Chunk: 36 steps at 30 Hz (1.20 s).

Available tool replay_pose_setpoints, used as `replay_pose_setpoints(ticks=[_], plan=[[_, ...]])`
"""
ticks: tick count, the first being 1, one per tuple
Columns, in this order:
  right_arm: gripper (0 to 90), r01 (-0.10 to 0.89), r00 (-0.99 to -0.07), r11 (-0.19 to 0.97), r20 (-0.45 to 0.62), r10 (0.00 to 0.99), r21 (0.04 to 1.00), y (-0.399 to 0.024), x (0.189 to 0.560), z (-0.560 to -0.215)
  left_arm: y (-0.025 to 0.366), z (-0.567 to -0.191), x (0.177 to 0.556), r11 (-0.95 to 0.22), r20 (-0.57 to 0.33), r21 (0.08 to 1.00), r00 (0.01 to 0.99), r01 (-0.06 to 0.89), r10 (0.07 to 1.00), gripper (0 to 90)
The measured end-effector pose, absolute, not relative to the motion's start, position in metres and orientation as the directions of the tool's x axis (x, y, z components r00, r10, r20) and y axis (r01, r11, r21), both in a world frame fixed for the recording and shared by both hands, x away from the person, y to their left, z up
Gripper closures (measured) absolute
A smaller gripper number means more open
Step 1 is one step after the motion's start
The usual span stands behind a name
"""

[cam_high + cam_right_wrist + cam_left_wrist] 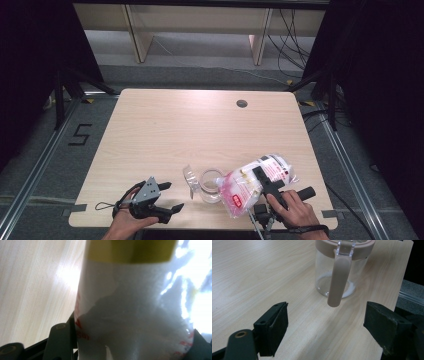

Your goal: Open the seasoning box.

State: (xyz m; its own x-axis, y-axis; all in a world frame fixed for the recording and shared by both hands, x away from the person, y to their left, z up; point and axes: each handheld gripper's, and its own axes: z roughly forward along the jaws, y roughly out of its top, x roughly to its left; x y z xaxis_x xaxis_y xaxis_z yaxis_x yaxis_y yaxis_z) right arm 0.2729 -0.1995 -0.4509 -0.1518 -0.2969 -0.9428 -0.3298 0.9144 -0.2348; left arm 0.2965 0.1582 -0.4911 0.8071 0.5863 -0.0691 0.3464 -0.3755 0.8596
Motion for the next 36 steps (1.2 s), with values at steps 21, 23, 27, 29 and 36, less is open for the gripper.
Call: replay_pose_setpoints(ticks=[21,23,27,29,36], plan=[[44.5,-0.311,-0.153,0.915,-0.937,-0.314,-0.255,-0.1986,0.2740,-0.4487,0.1586,-0.4918,0.2966,-0.362,-0.089,0.862,0.811,0.353,0.578,19.1],[44.6,-0.365,-0.112,0.871,-0.913,-0.392,-0.329,-0.1948,0.2774,-0.4433,0.1587,-0.4917,0.2968,-0.367,-0.085,0.861,0.812,0.351,0.577,19.1],[44.7,-0.336,-0.131,0.889,-0.919,-0.371,-0.311,-0.1956,0.2759,-0.4453,0.1581,-0.4917,0.2967,-0.365,-0.086,0.863,0.813,0.350,0.576,19.1],[44.7,-0.314,-0.150,0.906,-0.928,-0.341,-0.283,-0.1968,0.2742,-0.4472,0.1578,-0.4917,0.2964,-0.367,-0.075,0.864,0.809,0.344,0.582,19.1],[44.9,-0.317,-0.143,0.904,-0.928,-0.345,-0.287,-0.1956,0.2741,-0.4463,0.1577,-0.4917,0.2972,-0.368,-0.075,0.865,0.813,0.341,0.577,19.1]])
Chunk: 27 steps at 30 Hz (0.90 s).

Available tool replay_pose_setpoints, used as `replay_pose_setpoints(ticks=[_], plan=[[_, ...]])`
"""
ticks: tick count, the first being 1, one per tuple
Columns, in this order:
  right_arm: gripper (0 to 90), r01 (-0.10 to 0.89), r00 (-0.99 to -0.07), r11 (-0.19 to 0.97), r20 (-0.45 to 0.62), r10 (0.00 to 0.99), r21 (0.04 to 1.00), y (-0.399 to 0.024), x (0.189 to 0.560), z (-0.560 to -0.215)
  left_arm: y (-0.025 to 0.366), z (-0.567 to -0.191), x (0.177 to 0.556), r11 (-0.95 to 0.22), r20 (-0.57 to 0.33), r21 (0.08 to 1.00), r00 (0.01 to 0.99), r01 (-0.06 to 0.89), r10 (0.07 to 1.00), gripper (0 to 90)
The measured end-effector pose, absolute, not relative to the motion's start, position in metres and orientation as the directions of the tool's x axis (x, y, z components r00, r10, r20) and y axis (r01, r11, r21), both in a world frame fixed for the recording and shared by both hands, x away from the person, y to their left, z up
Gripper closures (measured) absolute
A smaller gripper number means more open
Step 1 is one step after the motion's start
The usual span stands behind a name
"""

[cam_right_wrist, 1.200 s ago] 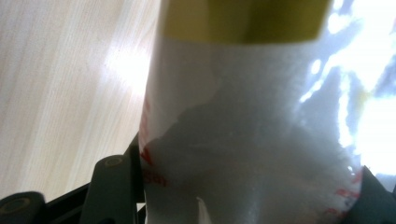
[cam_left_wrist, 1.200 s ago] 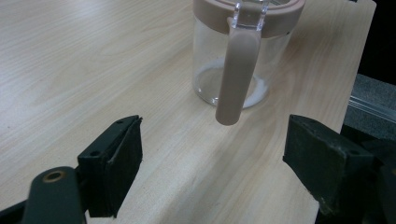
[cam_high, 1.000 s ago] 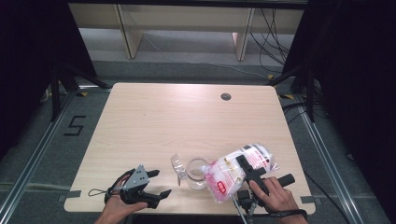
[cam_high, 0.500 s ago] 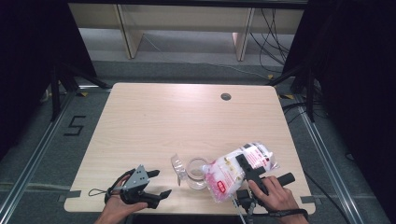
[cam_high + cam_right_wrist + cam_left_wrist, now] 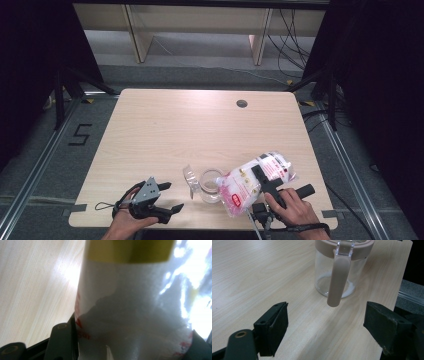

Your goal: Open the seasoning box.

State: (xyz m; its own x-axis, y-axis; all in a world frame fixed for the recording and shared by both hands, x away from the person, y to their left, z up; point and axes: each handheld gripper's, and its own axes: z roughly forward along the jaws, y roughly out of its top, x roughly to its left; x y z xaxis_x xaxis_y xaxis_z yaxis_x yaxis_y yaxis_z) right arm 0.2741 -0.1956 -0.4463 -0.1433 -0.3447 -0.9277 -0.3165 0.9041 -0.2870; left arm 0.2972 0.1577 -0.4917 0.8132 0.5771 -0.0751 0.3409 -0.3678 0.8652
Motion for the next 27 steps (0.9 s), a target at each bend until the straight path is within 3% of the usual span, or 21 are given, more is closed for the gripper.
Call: replay_pose_setpoints(ticks=[27], plan=[[45.7,-0.303,-0.136,0.882,-0.900,-0.414,-0.360,-0.1921,0.2729,-0.4416,0.1577,-0.4913,0.2964,-0.371,-0.073,0.862,0.810,0.344,0.582,19.1]])
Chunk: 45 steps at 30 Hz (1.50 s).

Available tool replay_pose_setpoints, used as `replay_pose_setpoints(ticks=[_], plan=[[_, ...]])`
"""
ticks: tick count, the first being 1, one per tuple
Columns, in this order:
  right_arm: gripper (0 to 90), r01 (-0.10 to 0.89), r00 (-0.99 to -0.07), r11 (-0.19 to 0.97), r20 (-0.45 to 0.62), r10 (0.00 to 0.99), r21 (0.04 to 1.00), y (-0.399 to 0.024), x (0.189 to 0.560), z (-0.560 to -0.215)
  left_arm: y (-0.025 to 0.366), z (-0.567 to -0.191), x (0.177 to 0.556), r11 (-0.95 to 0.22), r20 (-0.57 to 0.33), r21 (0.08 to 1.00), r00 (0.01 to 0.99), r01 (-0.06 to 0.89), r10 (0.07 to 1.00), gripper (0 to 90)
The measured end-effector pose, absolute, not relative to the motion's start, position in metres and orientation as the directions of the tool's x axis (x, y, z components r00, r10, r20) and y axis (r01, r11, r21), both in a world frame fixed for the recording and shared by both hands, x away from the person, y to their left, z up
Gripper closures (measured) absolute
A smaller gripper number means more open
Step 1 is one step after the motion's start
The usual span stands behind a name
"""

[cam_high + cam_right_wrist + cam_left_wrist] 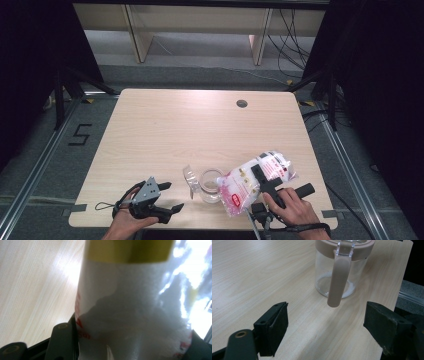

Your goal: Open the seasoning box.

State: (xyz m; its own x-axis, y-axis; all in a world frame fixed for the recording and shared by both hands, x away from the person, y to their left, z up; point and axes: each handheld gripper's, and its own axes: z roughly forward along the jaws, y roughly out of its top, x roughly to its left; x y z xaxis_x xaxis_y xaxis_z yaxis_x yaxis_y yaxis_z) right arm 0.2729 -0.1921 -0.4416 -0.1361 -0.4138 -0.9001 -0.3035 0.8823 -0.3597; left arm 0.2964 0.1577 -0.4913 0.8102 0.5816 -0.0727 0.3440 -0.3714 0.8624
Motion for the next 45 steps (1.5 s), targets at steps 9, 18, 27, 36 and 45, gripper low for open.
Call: replay_pose_setpoints(ticks=[9,18,27,36,45], plan=[[46.0,-0.294,-0.128,0.875,-0.891,-0.435,-0.385,-0.1912,0.2717,-0.4407,0.1572,-0.4917,0.2961,-0.366,-0.077,0.863,0.808,0.348,0.585,19.0],[46.5,-0.293,-0.124,0.858,-0.873,-0.472,-0.422,-0.1914,0.2730,-0.4387,0.1576,-0.4917,0.2964,-0.378,-0.070,0.859,0.812,0.345,0.580,19.0],[47.1,-0.310,-0.120,0.846,-0.865,-0.488,-0.435,-0.1899,0.2742,-0.4365,0.1587,-0.4920,0.2990,-0.397,-0.045,0.861,0.827,0.317,0.561,19.0],[47.6,-0.297,-0.131,0.874,-0.890,-0.437,-0.385,-0.1912,0.2734,-0.4388,0.1578,-0.4920,0.2963,-0.373,-0.081,0.858,0.809,0.354,0.582,19.0],[48.1,-0.302,-0.124,0.855,-0.872,-0.473,-0.421,-0.1899,0.2735,-0.4369,0.1580,-0.4917,0.2965,-0.377,-0.071,0.860,0.811,0.345,0.581,19.0]])
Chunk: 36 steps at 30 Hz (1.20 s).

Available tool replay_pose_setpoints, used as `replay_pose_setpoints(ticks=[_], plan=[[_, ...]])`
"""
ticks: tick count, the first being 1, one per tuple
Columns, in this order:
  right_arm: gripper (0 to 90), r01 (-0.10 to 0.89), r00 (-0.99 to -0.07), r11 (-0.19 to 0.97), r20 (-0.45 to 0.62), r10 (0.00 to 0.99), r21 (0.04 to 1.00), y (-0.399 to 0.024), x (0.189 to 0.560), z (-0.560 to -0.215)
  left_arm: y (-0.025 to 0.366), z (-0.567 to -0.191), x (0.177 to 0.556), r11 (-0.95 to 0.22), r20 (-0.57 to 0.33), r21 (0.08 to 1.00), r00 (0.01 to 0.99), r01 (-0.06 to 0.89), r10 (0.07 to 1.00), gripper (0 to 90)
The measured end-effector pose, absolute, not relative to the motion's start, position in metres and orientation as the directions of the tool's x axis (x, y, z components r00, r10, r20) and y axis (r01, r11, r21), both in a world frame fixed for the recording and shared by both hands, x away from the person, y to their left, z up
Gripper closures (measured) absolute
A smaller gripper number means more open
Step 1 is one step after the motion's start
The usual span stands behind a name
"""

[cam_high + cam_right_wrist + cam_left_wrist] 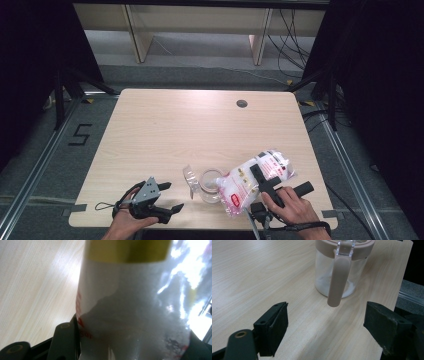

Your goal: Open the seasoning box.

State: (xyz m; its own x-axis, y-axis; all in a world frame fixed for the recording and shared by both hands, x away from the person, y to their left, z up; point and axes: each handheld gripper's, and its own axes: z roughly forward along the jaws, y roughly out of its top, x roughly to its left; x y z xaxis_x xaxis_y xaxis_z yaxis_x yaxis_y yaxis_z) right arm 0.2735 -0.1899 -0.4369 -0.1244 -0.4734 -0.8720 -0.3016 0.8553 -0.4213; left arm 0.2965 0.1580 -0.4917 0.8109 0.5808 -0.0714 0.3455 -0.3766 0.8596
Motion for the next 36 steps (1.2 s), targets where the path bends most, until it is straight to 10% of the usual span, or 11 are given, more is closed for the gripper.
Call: replay_pose_setpoints(ticks=[36], plan=[[49.0,-0.323,-0.109,0.864,-0.891,-0.441,-0.387,-0.1928,0.2735,-0.4341,0.1579,-0.4927,0.2983,-0.389,-0.058,0.861,0.823,0.327,0.564,18.8]])
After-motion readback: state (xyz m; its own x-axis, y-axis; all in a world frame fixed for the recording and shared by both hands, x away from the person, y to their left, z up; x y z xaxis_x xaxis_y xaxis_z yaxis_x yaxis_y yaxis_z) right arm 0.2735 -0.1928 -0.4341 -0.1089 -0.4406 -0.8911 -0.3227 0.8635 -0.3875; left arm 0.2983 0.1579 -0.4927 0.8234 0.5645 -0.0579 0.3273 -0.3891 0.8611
